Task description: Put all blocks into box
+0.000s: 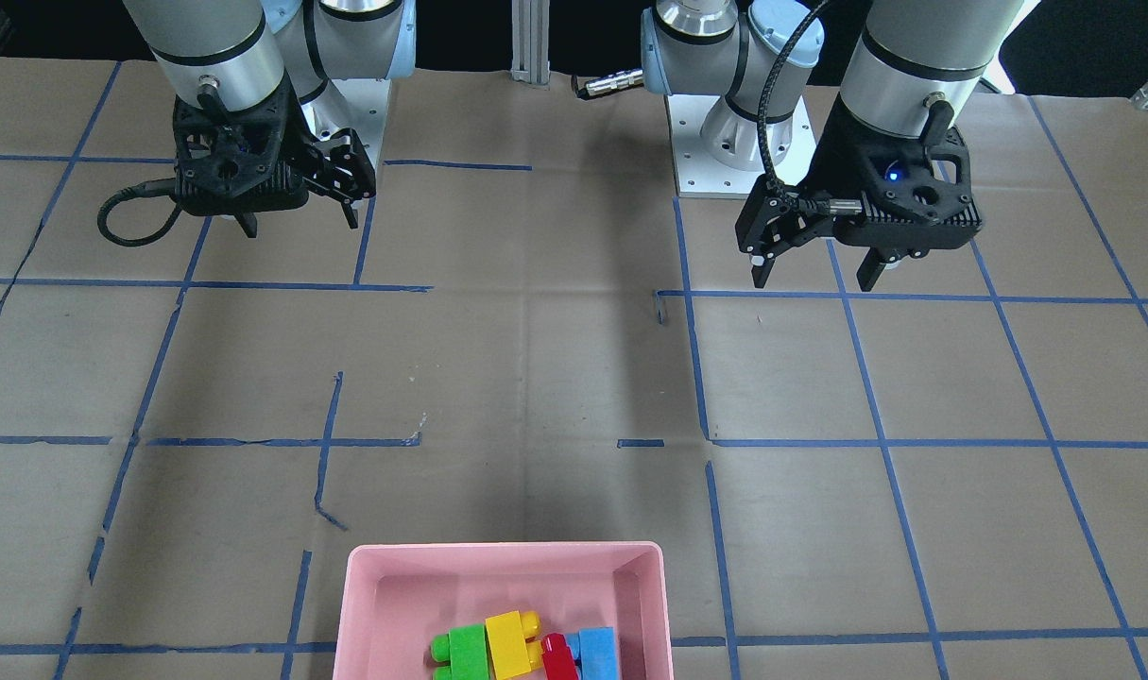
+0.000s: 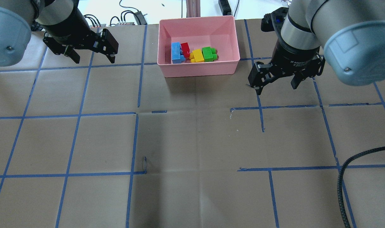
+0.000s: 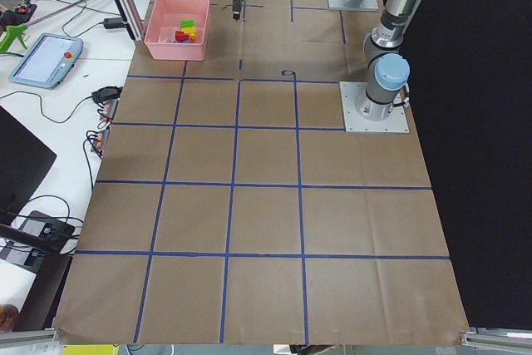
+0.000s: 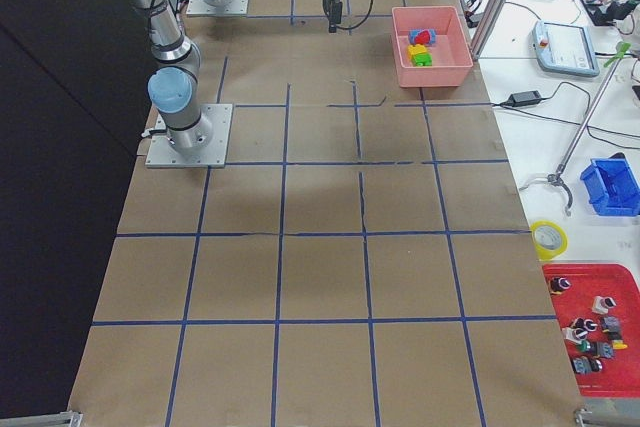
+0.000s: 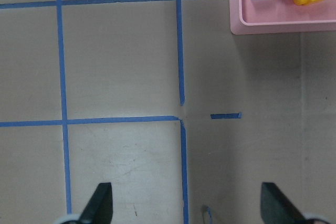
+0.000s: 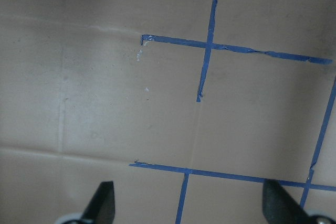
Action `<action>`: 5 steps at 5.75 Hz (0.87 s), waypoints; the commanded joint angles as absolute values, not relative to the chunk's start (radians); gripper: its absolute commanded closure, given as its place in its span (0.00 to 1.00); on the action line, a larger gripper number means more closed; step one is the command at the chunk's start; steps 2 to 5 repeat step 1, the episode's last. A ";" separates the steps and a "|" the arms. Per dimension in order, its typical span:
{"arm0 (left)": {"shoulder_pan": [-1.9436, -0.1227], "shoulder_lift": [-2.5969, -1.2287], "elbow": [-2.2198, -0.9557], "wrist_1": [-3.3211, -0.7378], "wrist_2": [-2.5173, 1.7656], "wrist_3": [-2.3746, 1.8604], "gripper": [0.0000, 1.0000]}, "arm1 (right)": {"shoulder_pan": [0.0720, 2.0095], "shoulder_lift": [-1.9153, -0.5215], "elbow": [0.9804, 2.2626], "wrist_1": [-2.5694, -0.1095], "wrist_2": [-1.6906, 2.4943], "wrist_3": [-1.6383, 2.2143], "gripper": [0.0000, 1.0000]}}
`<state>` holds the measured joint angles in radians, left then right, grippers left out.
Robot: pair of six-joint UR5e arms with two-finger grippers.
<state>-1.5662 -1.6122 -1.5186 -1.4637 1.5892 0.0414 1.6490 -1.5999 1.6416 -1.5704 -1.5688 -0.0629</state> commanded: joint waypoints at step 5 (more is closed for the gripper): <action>-1.566 -1.612 -1.519 -1.463 1.589 0.040 0.00 | 1.649 -1.600 1.643 -1.569 -1.568 -0.061 0.00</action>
